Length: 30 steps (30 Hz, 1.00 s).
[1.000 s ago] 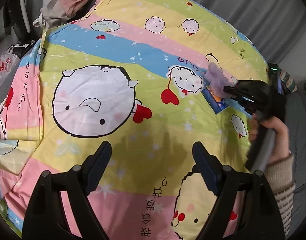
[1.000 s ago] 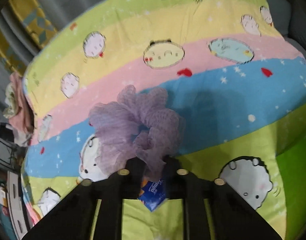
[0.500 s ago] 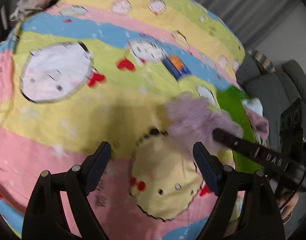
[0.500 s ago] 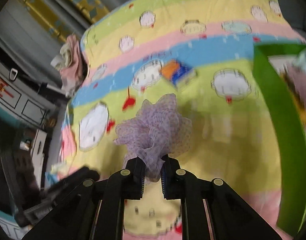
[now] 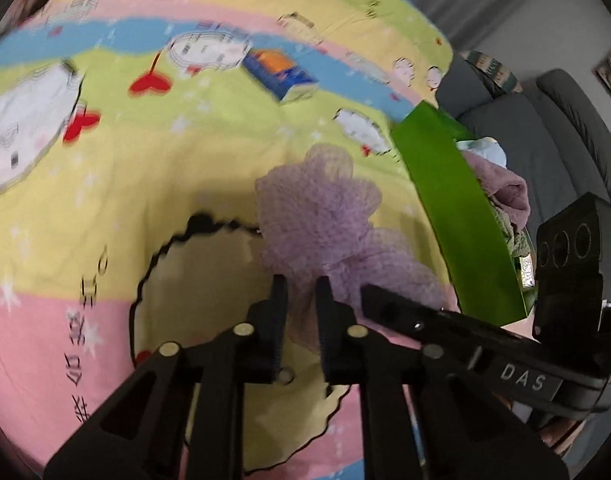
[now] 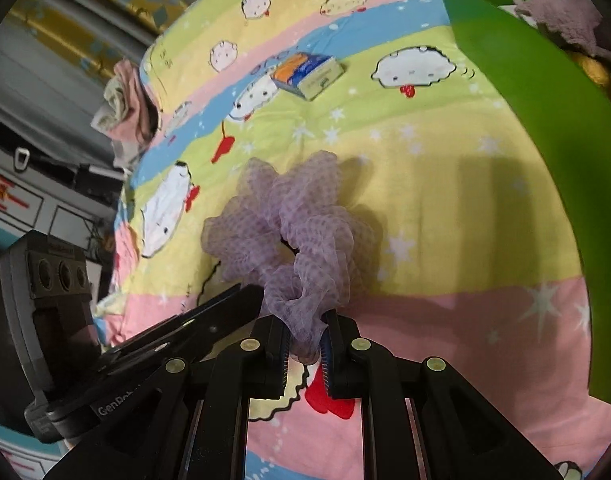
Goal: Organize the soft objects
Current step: 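Carry the bath puff into the green box and lower it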
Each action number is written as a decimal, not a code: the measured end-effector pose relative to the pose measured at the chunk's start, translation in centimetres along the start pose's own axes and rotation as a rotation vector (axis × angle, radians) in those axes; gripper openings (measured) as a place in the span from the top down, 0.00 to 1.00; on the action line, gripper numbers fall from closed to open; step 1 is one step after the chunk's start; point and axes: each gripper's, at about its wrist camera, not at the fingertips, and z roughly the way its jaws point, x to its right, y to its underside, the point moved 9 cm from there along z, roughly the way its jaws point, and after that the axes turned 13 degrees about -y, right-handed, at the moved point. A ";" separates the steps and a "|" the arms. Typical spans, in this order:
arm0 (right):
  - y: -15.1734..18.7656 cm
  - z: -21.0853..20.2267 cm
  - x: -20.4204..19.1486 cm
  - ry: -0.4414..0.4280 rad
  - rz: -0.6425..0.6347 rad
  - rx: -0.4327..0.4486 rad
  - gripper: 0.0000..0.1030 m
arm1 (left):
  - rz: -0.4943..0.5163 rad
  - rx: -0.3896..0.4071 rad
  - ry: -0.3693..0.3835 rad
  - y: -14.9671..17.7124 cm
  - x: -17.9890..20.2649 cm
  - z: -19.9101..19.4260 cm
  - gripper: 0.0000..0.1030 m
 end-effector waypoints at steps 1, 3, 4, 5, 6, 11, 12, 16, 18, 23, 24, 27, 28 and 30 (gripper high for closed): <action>-0.1 -0.4 -0.1 -0.002 0.000 0.017 0.86 | 0.013 0.011 0.011 -0.4 0.7 -0.4 0.91; -0.6 -1.6 -0.5 -0.024 -0.002 0.060 0.86 | 0.019 0.028 0.056 -1.6 2.5 -1.7 0.91; -1.1 -2.4 -0.9 -0.033 -0.008 0.087 0.86 | 0.024 0.044 0.078 -2.2 3.3 -2.4 0.91; -1.4 -3.2 -1.1 -0.039 -0.014 0.108 0.86 | 0.037 0.067 0.098 -3.1 4.4 -3.2 0.92; -2.1 -4.2 -1.6 -0.043 -0.025 0.144 0.86 | 0.054 0.093 0.116 -4.0 5.5 -4.2 0.91; -6.1 -11.5 -3.2 -0.043 -0.069 0.365 0.86 | 0.139 0.216 0.207 -8.5 11.8 -8.4 0.91; -7.1 -13.4 -3.3 -0.035 -0.082 0.414 0.86 | 0.155 0.242 0.234 -9.5 13.4 -9.1 0.91; -9.5 -17.7 -1.8 0.025 -0.063 0.520 0.86 | 0.217 0.239 0.250 -11.8 18.1 -7.8 0.91; -10.6 -18.6 -0.6 0.025 -0.044 0.541 0.86 | 0.249 0.211 0.228 -12.3 20.1 -5.5 0.91; -12.0 -18.6 5.2 0.206 0.059 0.548 0.86 | 0.255 0.072 0.177 -11.4 21.5 2.1 0.91; -11.9 -18.3 6.7 0.223 0.092 0.539 0.86 | 0.254 0.046 0.169 -11.1 21.6 3.3 0.91; -11.8 -17.4 10.2 0.263 0.169 0.502 0.86 | 0.264 0.003 0.133 -9.9 21.4 5.6 0.91; -11.9 -17.1 10.9 0.291 0.175 0.491 0.86 | 0.264 -0.003 0.132 -9.6 21.3 5.8 0.90; -12.1 -16.8 11.8 0.342 0.179 0.476 0.86 | 0.265 -0.005 0.106 -9.4 20.8 5.8 0.86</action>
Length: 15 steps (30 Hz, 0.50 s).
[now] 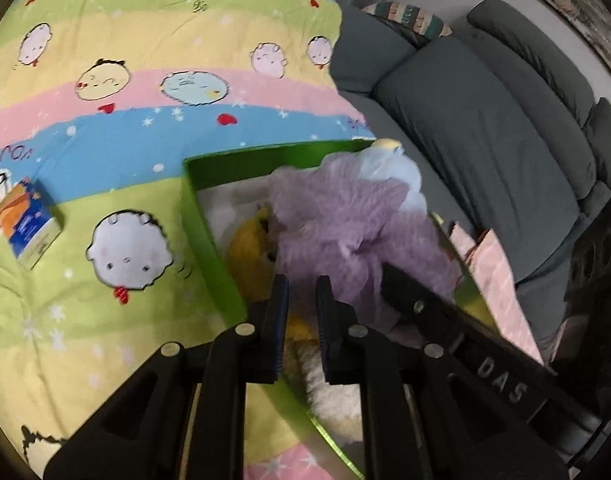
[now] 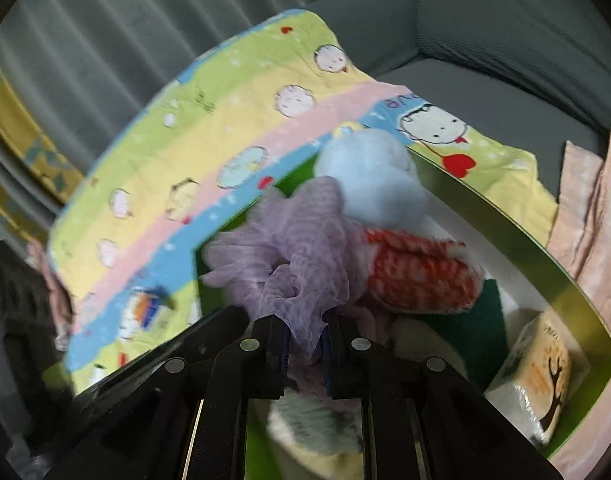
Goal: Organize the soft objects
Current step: 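Carry the bath puff into the green box and lower it, then open the right gripper and move it back over the blue tissue pack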
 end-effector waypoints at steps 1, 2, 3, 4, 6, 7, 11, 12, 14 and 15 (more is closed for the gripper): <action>0.0 -0.1 0.1 0.009 0.002 0.004 0.86 | -0.003 -0.002 -0.009 0.1 -0.4 -0.5 0.84; 0.0 -0.2 0.0 0.012 0.002 0.009 0.85 | -0.010 -0.001 -0.001 0.2 -0.7 -1.3 0.82; 0.0 -0.4 -0.4 0.015 -0.013 0.005 0.76 | -0.014 0.002 0.004 0.4 -1.1 -2.3 0.77; 0.1 -0.7 -0.7 0.020 -0.033 0.005 0.61 | -0.018 0.005 -0.021 0.6 -2.1 -3.4 0.58; 0.0 -2.1 -1.2 0.052 -0.066 0.057 0.26 | -0.038 0.052 -0.066 1.0 -4.3 -6.0 0.29; -0.3 -2.8 -1.2 0.067 -0.068 0.092 0.13 | -0.050 0.093 -0.081 1.4 -5.8 -7.7 0.26; -0.2 -5.6 -3.5 0.031 -0.096 0.167 0.12 | -0.139 0.123 -0.145 4.1 -12.8 -11.8 0.22; 0.0 -5.7 -4.4 0.015 -0.111 0.154 0.12 | -0.163 0.119 -0.156 4.7 -14.1 -12.3 0.22; 0.8 -5.6 -6.6 0.001 -0.161 0.135 0.12 | -0.233 0.113 -0.194 6.3 -17.9 -13.3 0.22; 1.2 -5.2 -7.9 -0.002 -0.195 0.130 0.11 | -0.276 0.113 -0.219 7.4 -20.1 -13.9 0.22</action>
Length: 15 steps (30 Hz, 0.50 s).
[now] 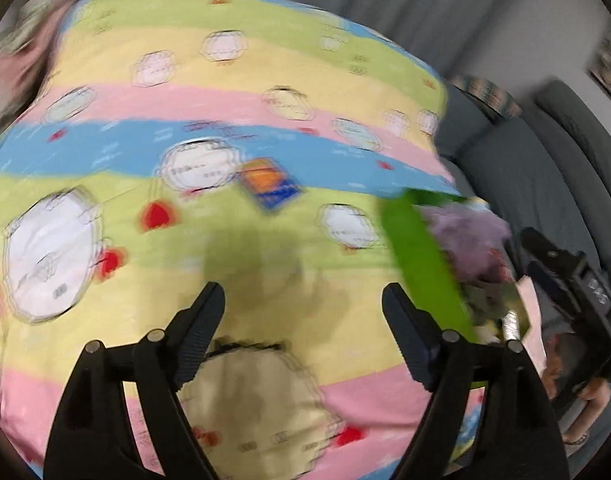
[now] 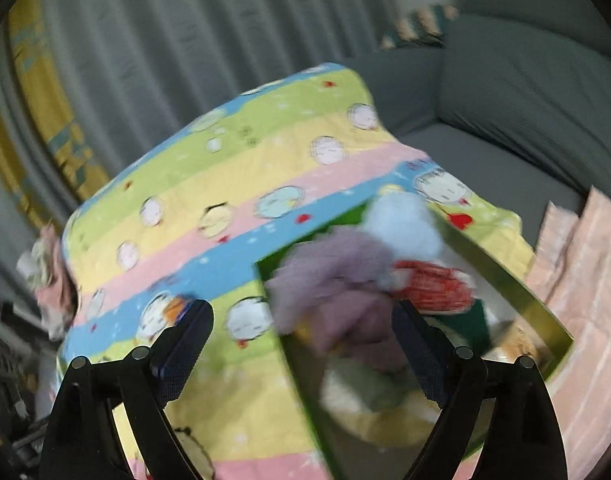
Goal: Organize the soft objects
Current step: 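Open the right gripper and move it back over the blue tissue pack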
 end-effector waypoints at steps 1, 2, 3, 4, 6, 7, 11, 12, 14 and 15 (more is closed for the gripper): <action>0.2 0.5 -1.6 -0.005 -0.044 -0.012 0.11 | -0.021 -0.005 -0.020 0.4 -1.4 0.1 0.22; 0.5 0.9 -2.8 -0.009 -0.073 -0.024 0.11 | -0.044 -0.008 -0.038 0.7 -3.0 0.1 0.22; 0.8 1.8 -4.8 -0.026 -0.116 -0.042 0.11 | -0.067 -0.011 -0.052 1.2 -4.4 0.2 0.22; 1.1 2.7 -6.4 -0.050 -0.142 -0.056 0.11 | -0.093 -0.016 -0.067 1.6 -5.9 0.2 0.22; 1.6 4.6 -9.0 -0.099 -0.180 -0.089 0.10 | -0.140 -0.031 -0.096 2.5 -8.4 0.4 0.22; 2.0 6.3 -10.7 -0.125 -0.203 -0.121 0.09 | -0.153 -0.032 -0.099 2.7 -9.2 0.4 0.22; 3.4 13.6 -15.1 -0.154 -0.300 -0.249 0.09 | -0.191 -0.021 -0.110 3.2 -12.0 1.1 0.22; 4.0 16.1 -16.0 -0.166 -0.316 -0.299 0.09 | -0.193 -0.020 -0.117 3.3 -12.6 1.3 0.22; 5.0 18.9 -16.8 -0.180 -0.320 -0.361 0.09 | -0.202 -0.030 -0.128 3.5 -13.4 2.0 0.22; 5.6 21.1 -17.0 -0.183 -0.315 -0.404 0.09 | -0.212 -0.041 -0.131 3.7 -13.6 2.4 0.22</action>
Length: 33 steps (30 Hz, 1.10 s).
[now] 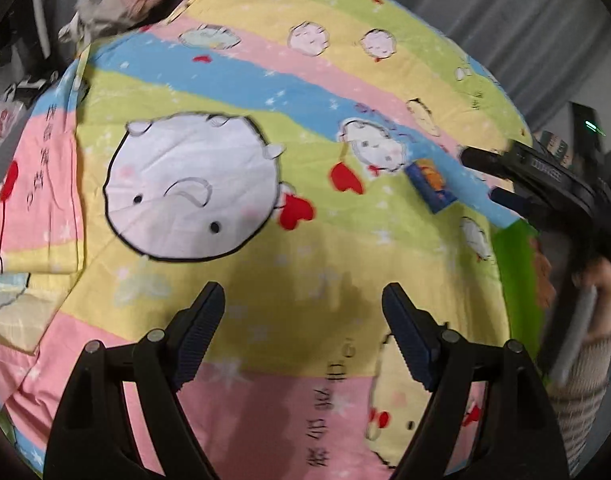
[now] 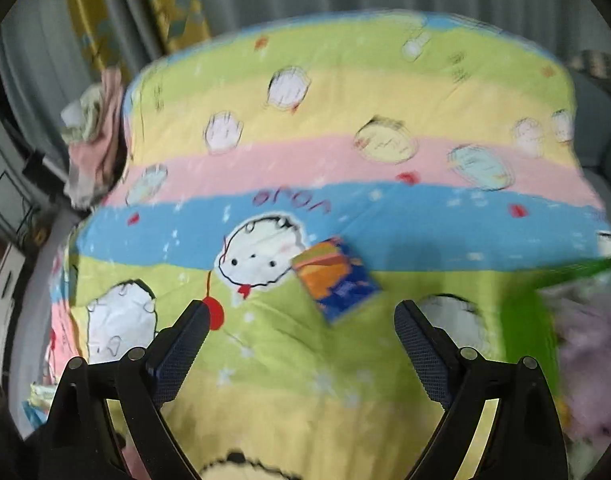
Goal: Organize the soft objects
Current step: 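Open the right gripper and move it back over the blue tissue pack, then grasp the blue Tempo tissue pack with the right gripper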
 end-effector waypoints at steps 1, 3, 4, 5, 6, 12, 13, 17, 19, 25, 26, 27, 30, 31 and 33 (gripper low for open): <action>-0.1 1.3 0.0 0.004 0.000 -0.025 0.09 | -0.012 -0.016 0.004 0.2 -0.2 0.4 0.22; -0.2 3.8 0.2 0.042 -0.030 -0.074 0.09 | -0.021 -0.034 0.027 0.6 -0.2 0.6 0.22; -0.4 5.3 0.7 0.081 -0.056 -0.097 0.09 | -0.020 -0.036 0.033 0.6 -0.1 0.6 0.22; -0.6 6.5 1.4 0.122 -0.076 -0.115 0.09 | -0.020 -0.035 0.037 0.8 0.0 0.5 0.22; -0.8 7.1 1.9 0.147 -0.079 -0.124 0.09 | -0.016 -0.032 0.038 0.9 0.1 0.4 0.22; -0.2 8.5 4.8 0.161 -0.038 -0.142 0.45 | 0.018 -0.020 0.046 1.3 1.5 0.4 0.22; 0.7 7.5 4.6 0.163 -0.021 -0.154 0.45 | 0.024 -0.018 0.042 1.3 1.6 0.4 0.22; 4.7 3.0 1.7 0.004 0.026 -0.180 0.45 | 0.062 -0.012 0.015 1.9 2.0 0.4 0.22; 8.2 -0.3 0.2 -0.023 0.025 -0.176 0.45 | 0.081 -0.019 0.010 2.5 2.5 0.3 0.22; 17.9 -3.9 -0.2 -0.039 0.130 -0.252 0.42 | 0.129 -0.054 0.023 5.7 4.9 -1.1 0.22; 18.4 -4.3 -0.4 -0.047 0.117 -0.227 0.40 | 0.138 -0.064 0.023 6.3 5.3 -1.1 0.22; 18.5 -4.9 -0.3 -0.059 0.122 -0.200 0.26 | 0.145 -0.072 0.023 6.7 5.6 -1.2 0.22; 18.3 -6.8 0.2 -0.128 0.203 -0.130 0.15 | 0.148 -0.087 0.050 7.6 6.9 -1.7 0.22; 17.8 -7.3 0.5 -0.158 0.224 -0.103 0.15 | 0.146 -0.093 0.070 7.8 7.4 -1.7 0.22; 17.4 -8.3 1.3 -0.193 0.275 -0.068 0.15 | 0.143 -0.111 0.101 8.5 8.6 -1.6 0.23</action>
